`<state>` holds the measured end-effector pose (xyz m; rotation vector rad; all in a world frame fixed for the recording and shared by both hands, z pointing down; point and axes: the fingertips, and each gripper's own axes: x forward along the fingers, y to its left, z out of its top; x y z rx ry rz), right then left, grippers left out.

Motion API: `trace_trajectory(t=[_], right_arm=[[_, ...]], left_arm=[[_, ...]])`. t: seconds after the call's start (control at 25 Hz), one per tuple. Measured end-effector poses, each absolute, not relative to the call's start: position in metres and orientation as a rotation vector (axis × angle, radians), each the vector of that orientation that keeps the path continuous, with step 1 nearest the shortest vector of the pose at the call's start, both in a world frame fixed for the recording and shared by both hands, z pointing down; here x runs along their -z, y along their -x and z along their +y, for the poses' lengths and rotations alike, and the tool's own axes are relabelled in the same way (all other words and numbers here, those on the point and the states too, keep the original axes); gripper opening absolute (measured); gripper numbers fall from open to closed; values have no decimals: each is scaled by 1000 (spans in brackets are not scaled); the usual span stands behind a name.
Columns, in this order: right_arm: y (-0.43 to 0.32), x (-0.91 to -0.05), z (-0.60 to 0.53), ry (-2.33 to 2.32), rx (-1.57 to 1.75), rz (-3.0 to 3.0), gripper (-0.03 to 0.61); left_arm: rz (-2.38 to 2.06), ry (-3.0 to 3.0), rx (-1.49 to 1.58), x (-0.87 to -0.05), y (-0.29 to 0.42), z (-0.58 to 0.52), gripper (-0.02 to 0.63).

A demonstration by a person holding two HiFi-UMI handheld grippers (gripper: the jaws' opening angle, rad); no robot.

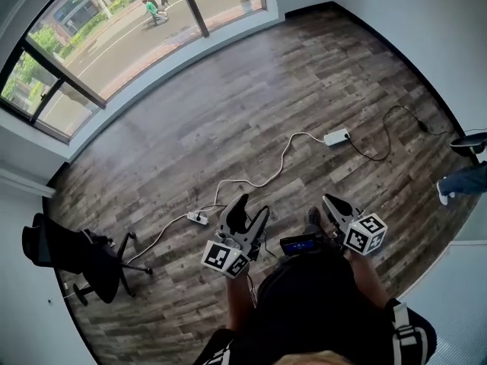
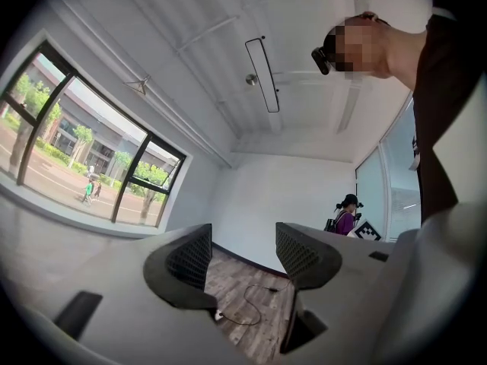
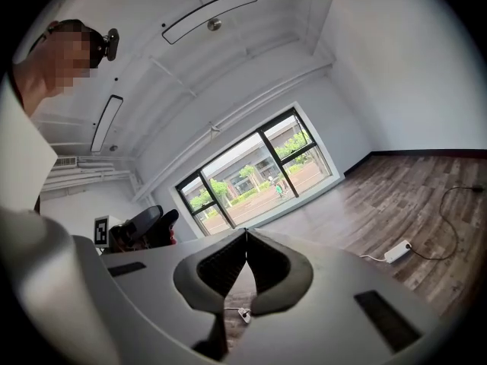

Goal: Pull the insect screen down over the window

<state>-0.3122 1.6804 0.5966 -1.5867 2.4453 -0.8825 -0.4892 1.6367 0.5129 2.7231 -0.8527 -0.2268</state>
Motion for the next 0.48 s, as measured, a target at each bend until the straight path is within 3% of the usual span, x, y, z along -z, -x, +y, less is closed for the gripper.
trace_trajectory(t=[0.32, 0.48], right_arm=[[301, -625, 1505, 1389, 852, 2530, 6], [267, -592, 1403, 1294, 764, 2612, 8]], left_arm=[[-1000, -2700, 141, -539, 463, 1485, 282], [-1061, -2673, 172, -515, 429, 1395, 282]])
